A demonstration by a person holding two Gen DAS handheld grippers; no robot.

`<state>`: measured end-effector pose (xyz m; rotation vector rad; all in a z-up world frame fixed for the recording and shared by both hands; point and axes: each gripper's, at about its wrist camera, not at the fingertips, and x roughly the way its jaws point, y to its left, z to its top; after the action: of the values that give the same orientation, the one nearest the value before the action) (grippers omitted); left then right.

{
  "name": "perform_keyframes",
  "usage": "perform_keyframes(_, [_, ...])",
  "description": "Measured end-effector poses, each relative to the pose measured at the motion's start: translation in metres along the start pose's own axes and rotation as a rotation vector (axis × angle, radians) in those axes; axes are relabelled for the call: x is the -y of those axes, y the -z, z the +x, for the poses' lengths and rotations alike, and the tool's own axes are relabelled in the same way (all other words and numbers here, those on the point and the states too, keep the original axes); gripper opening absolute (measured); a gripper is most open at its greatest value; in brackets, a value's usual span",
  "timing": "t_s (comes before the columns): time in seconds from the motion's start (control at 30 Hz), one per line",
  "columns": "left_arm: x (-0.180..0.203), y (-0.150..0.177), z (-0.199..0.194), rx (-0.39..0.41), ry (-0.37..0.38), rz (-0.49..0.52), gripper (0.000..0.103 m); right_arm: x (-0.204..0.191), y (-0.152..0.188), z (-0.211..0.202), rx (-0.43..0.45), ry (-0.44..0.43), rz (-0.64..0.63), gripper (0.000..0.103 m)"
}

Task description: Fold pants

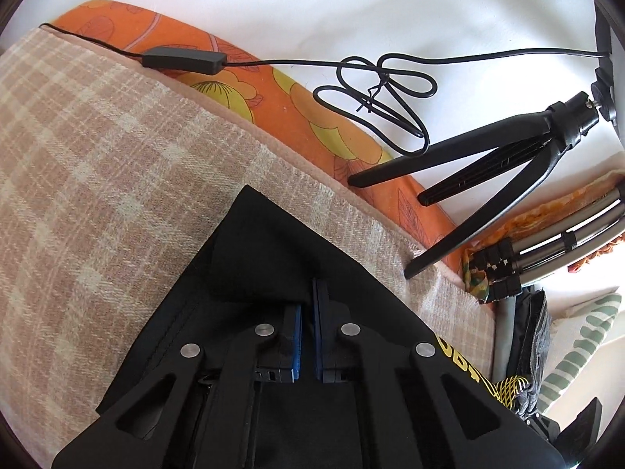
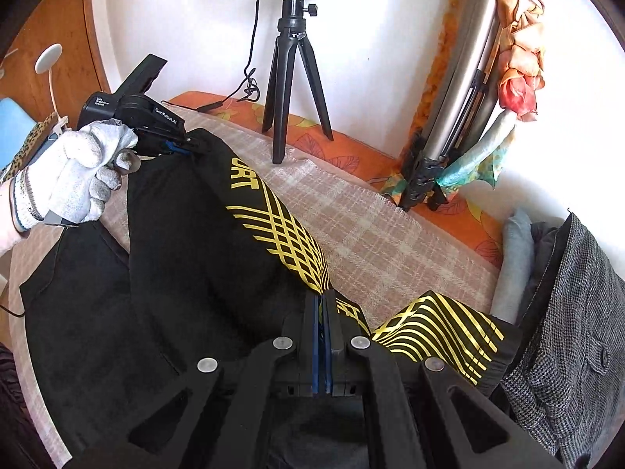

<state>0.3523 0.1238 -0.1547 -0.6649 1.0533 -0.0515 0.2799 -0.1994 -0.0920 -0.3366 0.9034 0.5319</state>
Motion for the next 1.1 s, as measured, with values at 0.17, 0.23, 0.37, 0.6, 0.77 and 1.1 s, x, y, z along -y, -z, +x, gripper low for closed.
perform_keyframes(0.17, [0.001,0.001,-0.027,0.070,0.015,0.047,0.002,-0.003,-0.002,-0.008,0.010,0.005,-0.001,0.000])
perform_keyframes(0.23, [0.003,0.003,-0.043,0.093,0.019,0.075,0.002,-0.008,-0.002,-0.014,0.009,0.007,-0.011,0.000])
perform_keyframes(0.37, [0.001,0.013,-0.080,0.115,0.021,0.120,0.002,-0.026,0.002,-0.031,0.004,0.015,-0.046,0.000])
perform_keyframes(0.6, [-0.014,0.043,-0.143,0.147,0.031,0.144,0.001,-0.061,0.023,-0.068,-0.001,0.016,-0.084,0.000])
perform_keyframes(0.77, [-0.031,0.084,-0.171,0.143,0.022,0.166,0.001,-0.095,0.056,-0.084,-0.041,0.004,-0.137,0.000])
perform_keyframes(1.1, [-0.086,0.169,-0.199,0.144,0.008,0.096,0.001,-0.147,0.117,-0.093,-0.076,-0.014,-0.222,0.000])
